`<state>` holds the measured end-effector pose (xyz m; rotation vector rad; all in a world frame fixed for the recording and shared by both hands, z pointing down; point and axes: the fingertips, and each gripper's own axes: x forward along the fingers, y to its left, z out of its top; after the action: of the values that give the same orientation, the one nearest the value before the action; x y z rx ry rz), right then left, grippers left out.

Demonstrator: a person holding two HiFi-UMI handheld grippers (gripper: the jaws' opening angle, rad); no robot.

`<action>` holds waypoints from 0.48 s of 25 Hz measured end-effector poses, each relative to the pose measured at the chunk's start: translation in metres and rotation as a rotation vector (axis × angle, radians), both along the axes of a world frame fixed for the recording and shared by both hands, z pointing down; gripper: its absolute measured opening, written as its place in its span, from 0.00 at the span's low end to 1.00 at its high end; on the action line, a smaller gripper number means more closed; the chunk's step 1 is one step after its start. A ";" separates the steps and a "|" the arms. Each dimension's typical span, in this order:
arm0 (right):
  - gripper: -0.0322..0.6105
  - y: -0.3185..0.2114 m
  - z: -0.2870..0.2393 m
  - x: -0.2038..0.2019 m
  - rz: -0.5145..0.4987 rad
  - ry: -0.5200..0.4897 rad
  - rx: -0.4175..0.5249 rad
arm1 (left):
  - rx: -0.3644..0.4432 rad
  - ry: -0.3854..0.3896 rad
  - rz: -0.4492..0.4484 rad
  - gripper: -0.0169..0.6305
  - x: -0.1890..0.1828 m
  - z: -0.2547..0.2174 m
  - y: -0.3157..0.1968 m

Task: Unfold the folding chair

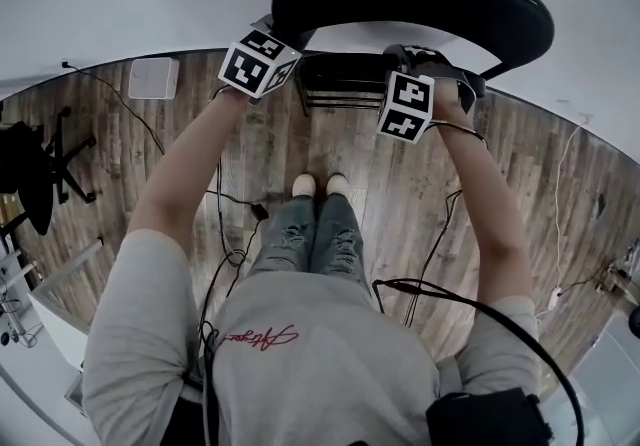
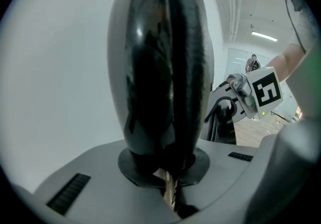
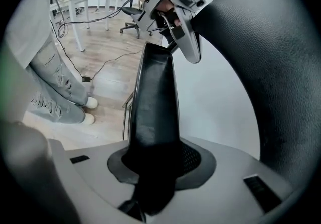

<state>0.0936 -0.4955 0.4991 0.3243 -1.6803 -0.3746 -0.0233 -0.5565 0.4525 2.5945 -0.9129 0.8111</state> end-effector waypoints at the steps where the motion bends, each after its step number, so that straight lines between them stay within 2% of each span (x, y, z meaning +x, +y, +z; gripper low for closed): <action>1: 0.24 0.005 0.000 -0.001 -0.002 0.003 -0.004 | -0.008 0.003 -0.001 0.05 -0.001 0.001 0.003; 12: 0.26 0.069 0.002 -0.008 0.112 -0.010 -0.100 | -0.058 0.003 0.165 0.05 0.003 0.003 0.048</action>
<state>0.0852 -0.4266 0.5010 0.3446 -1.6759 -0.2053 -0.0207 -0.5082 0.4551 2.6454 -0.6702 0.8623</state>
